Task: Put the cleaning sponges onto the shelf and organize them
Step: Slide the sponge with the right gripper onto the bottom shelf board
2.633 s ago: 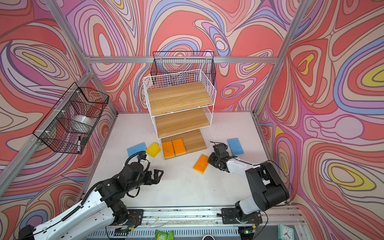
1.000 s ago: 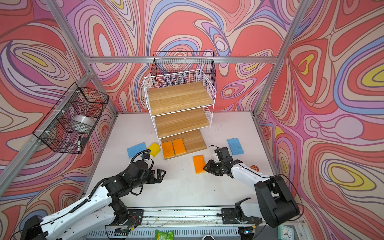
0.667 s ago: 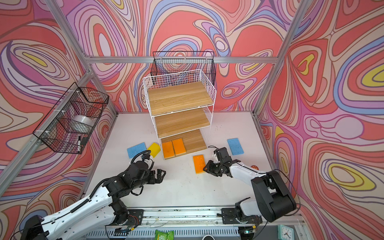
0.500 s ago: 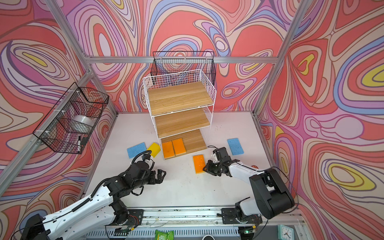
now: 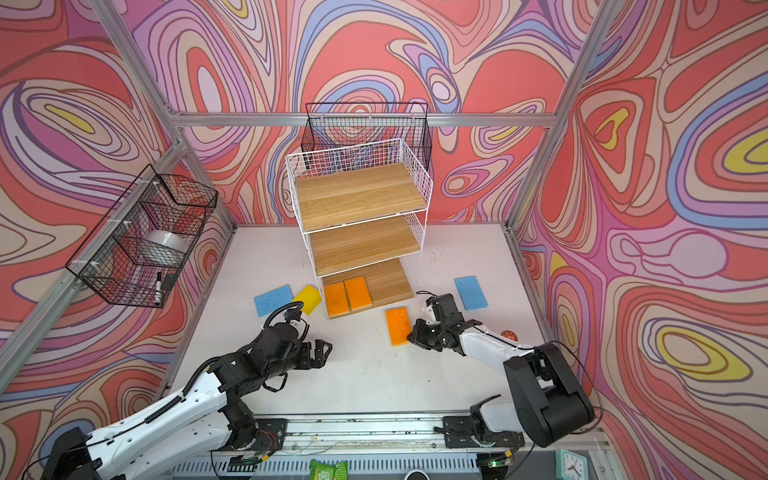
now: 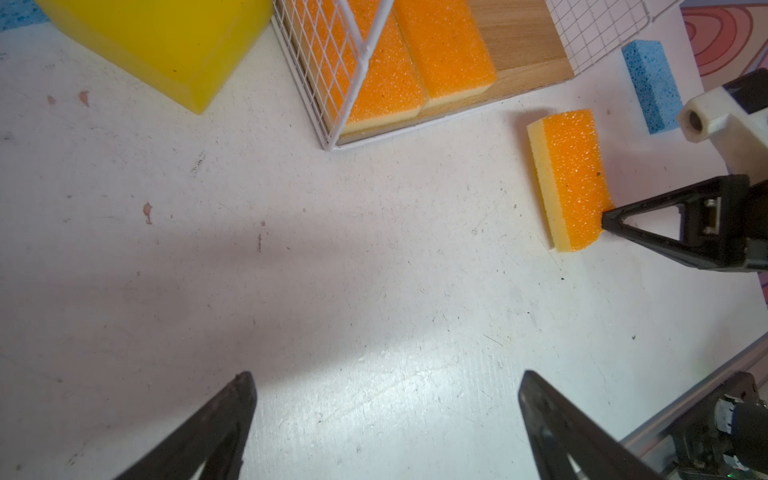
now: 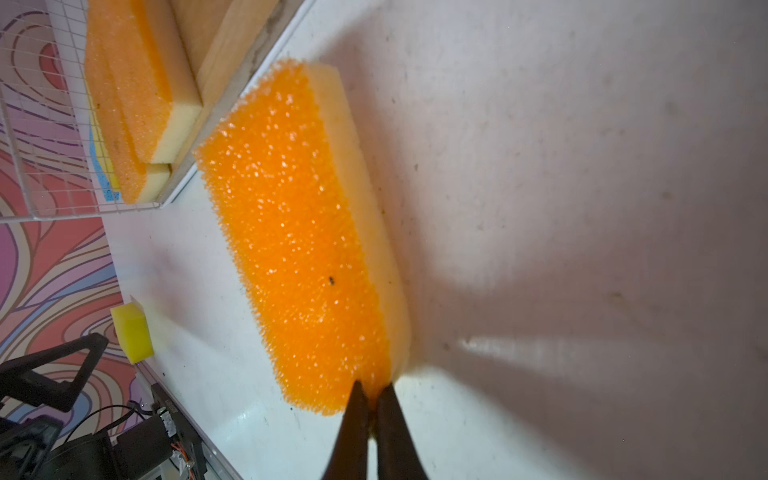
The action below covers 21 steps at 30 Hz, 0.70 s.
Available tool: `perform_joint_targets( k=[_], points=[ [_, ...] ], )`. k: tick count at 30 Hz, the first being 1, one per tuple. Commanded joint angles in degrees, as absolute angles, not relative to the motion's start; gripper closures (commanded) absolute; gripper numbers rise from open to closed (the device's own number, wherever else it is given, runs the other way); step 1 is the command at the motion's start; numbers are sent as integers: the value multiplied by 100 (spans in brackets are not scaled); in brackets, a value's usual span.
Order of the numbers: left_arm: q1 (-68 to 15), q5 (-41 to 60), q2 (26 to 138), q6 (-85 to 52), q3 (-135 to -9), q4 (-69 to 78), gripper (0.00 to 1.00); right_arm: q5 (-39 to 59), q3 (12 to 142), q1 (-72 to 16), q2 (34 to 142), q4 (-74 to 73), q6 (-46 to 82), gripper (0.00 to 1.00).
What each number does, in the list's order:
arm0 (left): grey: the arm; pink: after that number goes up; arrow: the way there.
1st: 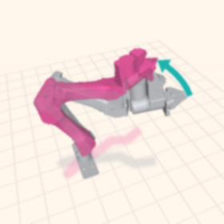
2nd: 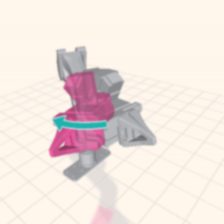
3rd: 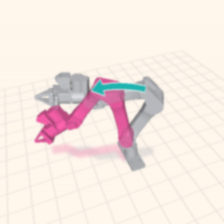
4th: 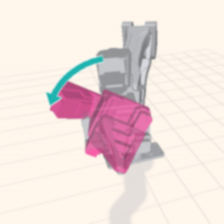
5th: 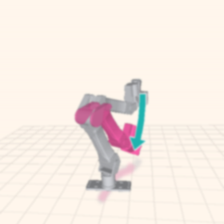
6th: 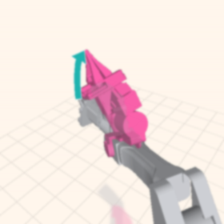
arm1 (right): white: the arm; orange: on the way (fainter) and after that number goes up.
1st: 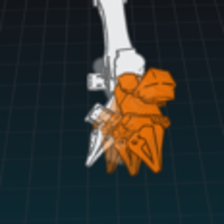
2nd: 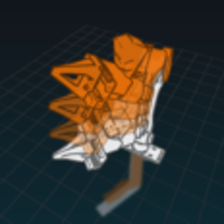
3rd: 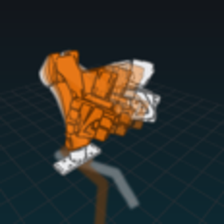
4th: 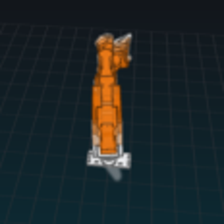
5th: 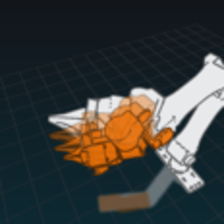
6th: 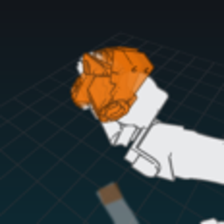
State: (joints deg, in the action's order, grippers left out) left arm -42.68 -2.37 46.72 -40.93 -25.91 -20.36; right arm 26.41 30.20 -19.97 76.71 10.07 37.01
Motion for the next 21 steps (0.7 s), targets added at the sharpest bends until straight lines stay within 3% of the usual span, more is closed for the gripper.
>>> perform_joint_targets(
  k=[1,11,21],
  points=[
    [-4232,-228,4550,-4148,-2663,-2116,0,2662,2938,-2052,7302,1059,3718,100],
    [-4236,-246,4271,-4198,-2654,-2311,0,2678,3005,-2523,6938,883,3971,100],
    [-4234,-375,3800,-4253,-2491,-2686,0,2429,3633,-2814,7686,542,4107,100]
  ],
)
